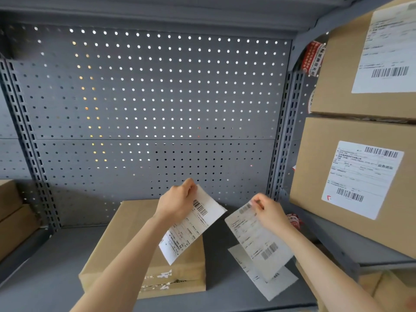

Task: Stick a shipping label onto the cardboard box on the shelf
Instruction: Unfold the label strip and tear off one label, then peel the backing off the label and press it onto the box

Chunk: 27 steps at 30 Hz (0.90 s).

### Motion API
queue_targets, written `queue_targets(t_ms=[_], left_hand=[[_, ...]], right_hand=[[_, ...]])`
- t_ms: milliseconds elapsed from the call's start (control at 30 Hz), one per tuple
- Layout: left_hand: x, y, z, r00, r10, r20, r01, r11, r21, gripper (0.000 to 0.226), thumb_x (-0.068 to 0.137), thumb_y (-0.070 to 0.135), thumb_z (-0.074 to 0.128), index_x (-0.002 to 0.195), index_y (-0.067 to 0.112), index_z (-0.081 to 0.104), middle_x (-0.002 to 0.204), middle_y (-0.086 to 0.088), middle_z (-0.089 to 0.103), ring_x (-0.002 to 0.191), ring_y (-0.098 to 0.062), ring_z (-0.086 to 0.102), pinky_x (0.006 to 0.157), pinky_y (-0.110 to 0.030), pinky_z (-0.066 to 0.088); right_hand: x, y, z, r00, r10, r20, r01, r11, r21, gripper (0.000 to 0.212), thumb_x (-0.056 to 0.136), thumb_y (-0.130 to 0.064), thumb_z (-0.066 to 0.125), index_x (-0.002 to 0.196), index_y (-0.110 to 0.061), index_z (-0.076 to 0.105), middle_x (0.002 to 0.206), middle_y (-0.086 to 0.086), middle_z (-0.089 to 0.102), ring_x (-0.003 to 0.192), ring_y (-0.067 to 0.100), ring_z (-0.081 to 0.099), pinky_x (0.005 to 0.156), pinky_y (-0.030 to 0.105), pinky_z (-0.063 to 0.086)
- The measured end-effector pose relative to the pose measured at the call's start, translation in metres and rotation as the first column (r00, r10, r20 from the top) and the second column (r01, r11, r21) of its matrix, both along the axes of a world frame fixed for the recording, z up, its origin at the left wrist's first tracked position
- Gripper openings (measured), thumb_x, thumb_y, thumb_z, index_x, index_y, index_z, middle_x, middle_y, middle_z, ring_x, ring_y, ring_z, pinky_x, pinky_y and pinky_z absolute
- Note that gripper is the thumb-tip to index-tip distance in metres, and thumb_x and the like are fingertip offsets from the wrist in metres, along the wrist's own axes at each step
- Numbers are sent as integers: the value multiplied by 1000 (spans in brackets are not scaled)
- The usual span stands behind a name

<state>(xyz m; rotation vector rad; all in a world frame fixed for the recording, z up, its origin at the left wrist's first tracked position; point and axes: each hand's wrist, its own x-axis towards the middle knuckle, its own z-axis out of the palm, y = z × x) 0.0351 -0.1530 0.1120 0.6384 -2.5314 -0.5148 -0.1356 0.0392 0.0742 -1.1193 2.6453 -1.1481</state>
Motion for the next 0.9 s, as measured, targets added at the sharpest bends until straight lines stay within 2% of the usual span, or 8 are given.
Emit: queue_targets(t_ms=[167, 267, 333, 400, 533, 667, 800, 900], left_hand=[[-13, 24, 0, 996, -85, -30, 87, 994, 68, 15, 95, 23, 31, 85, 25, 42, 73, -1, 64, 57, -19, 54, 56, -31, 41], [-22, 35, 0, 993, -116, -6, 116, 993, 27, 15, 95, 22, 31, 92, 24, 45, 84, 0, 71, 67, -21, 65, 61, -34, 49], [-29, 43, 0, 987, -158, 17, 158, 988, -2, 15, 98, 25, 29, 95, 27, 44, 90, 5, 70, 71, -18, 66, 64, -34, 52], [-33, 50, 1, 982, -190, 18, 190, 980, -55, 17, 100, 27, 28, 102, 27, 45, 90, 7, 63, 77, -16, 60, 72, -32, 49], [-46, 58, -1, 978, -210, -22, 205, 970, -133, 22, 101, 26, 28, 106, 24, 48, 89, 10, 55, 87, -14, 48, 87, -31, 37], [-59, 58, -9, 977, -206, -52, 197, 970, -142, 21, 100, 26, 30, 107, 26, 51, 102, 9, 63, 98, -17, 47, 85, -29, 24], [-64, 60, -11, 975, -198, -98, 183, 972, -148, 22, 99, 27, 36, 112, 26, 53, 108, 9, 61, 97, -18, 43, 93, -35, 30], [-65, 62, -15, 969, -146, -199, 105, 973, -205, 35, 90, 29, 56, 125, 33, 50, 118, 7, 43, 105, -18, 34, 95, -32, 30]], right_hand=[[5, 8, -6, 995, 47, 86, -50, 998, 29, 36, 93, -37, 52, 123, -18, 59, 120, -2, 65, 110, 15, 61, 84, 20, 44], [8, 17, 9, 958, 134, 254, -118, 990, -77, 30, 94, -39, 52, 113, -23, 69, 116, -8, 69, 112, 11, 60, 100, 30, 42], [9, 29, 22, 891, 257, 375, -214, 965, -153, 26, 94, -35, 54, 104, -23, 74, 103, -6, 74, 103, 8, 66, 99, 33, 46], [10, 38, 32, 872, 320, 371, -286, 947, -147, 22, 92, -29, 57, 100, -22, 75, 97, -4, 76, 97, 7, 68, 93, 32, 49], [6, 51, 38, 889, 312, 335, -315, 948, -47, 16, 87, -23, 63, 101, -22, 73, 89, -5, 77, 87, 3, 69, 83, 27, 50], [4, 56, 33, 892, 299, 340, -321, 947, 9, 14, 84, -24, 68, 95, -19, 74, 85, -3, 77, 82, 3, 69, 77, 24, 49], [6, 57, 28, 895, 304, 326, -326, 945, 13, 12, 85, -24, 67, 93, -18, 74, 86, -3, 77, 82, 1, 69, 75, 22, 49], [9, 55, 29, 897, 302, 324, -282, 953, -106, 11, 86, -22, 66, 92, -17, 74, 88, -1, 76, 85, 5, 68, 77, 23, 50]])
